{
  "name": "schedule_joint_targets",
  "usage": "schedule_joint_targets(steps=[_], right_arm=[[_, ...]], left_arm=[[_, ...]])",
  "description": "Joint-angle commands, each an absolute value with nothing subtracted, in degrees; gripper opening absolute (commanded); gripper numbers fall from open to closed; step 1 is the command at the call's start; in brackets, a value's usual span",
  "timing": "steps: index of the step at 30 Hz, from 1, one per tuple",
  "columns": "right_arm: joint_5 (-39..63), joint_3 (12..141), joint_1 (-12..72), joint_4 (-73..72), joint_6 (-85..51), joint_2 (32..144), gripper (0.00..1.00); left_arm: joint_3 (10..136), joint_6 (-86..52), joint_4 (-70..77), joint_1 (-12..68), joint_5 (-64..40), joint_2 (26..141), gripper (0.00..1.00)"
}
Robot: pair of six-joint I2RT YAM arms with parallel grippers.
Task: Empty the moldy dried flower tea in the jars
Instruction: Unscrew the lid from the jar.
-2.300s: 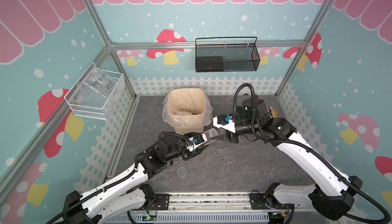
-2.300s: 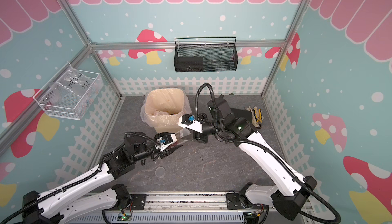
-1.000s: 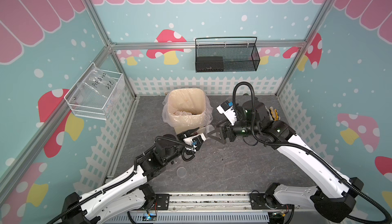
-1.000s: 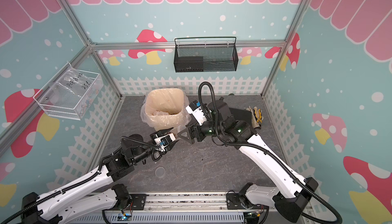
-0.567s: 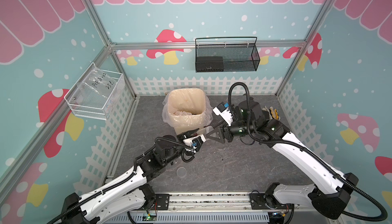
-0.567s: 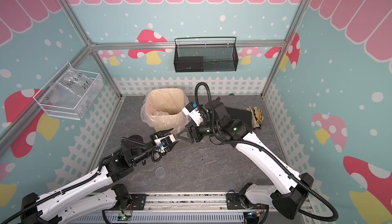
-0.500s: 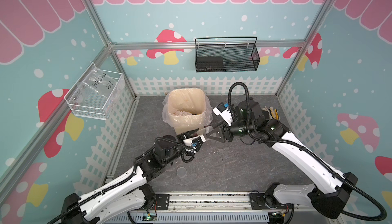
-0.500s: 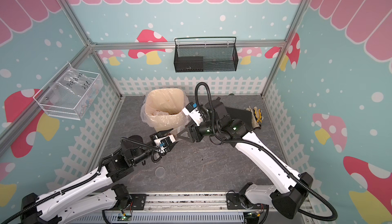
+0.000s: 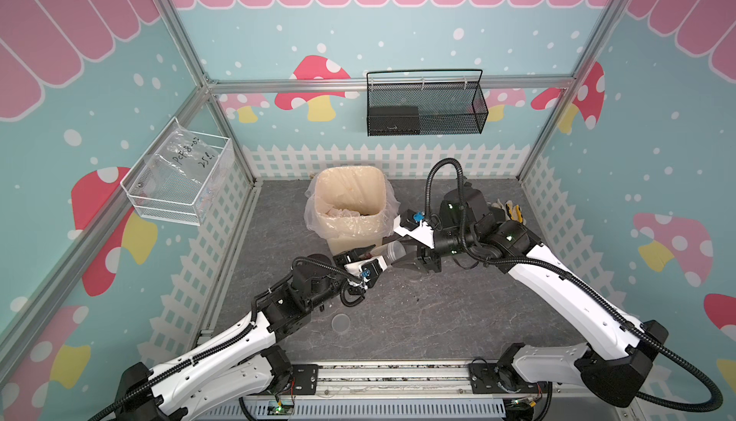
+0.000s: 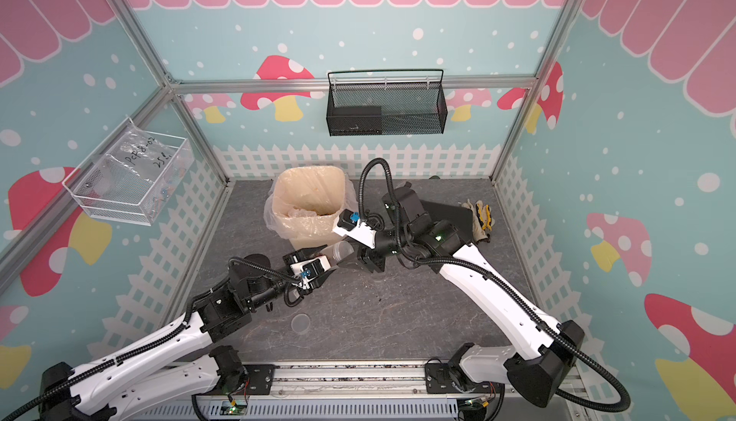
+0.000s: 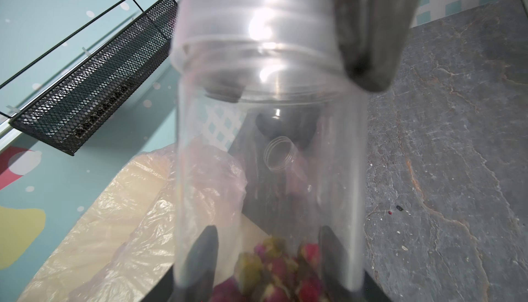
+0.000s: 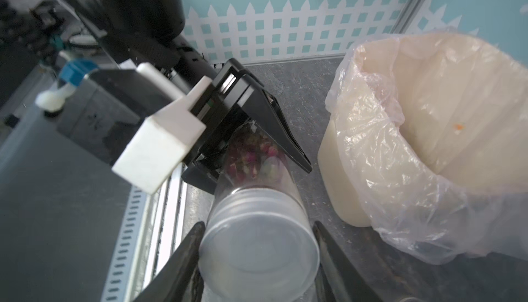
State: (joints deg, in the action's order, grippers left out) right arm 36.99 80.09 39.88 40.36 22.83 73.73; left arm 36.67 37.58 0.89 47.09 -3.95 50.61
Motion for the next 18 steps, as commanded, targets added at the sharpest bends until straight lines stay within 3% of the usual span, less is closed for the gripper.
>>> schedule_joint_targets(steps=[1,5,10,13,16,18], right_arm=[[29.98,80.62,40.26,38.00,46.58,74.98,0.23],[29.71,84.99,40.25,42.06,50.51,78.85,0.24],[31.95,85.05,40.25,41.52,49.37,78.75,0.34],[33.08,83.59,40.25,37.98,43.83,76.34,0.56],[35.87,81.37,40.25,35.79,39.30,73.01,0.84],[37.30,79.30,40.25,33.93,35.35,70.32,0.92]], left_arm=[[38.33,36.21,-2.79,47.55,-8.95,51.33,0.00],[37.92,36.24,-2.55,47.55,-8.62,51.15,0.00],[37.66,36.56,-2.09,47.55,-8.05,51.02,0.00],[37.36,36.72,-1.46,47.56,-7.39,50.93,0.00],[37.18,36.90,-1.06,47.59,-6.78,50.81,0.00],[37.01,36.91,-0.80,47.55,-6.51,50.71,0.00]])
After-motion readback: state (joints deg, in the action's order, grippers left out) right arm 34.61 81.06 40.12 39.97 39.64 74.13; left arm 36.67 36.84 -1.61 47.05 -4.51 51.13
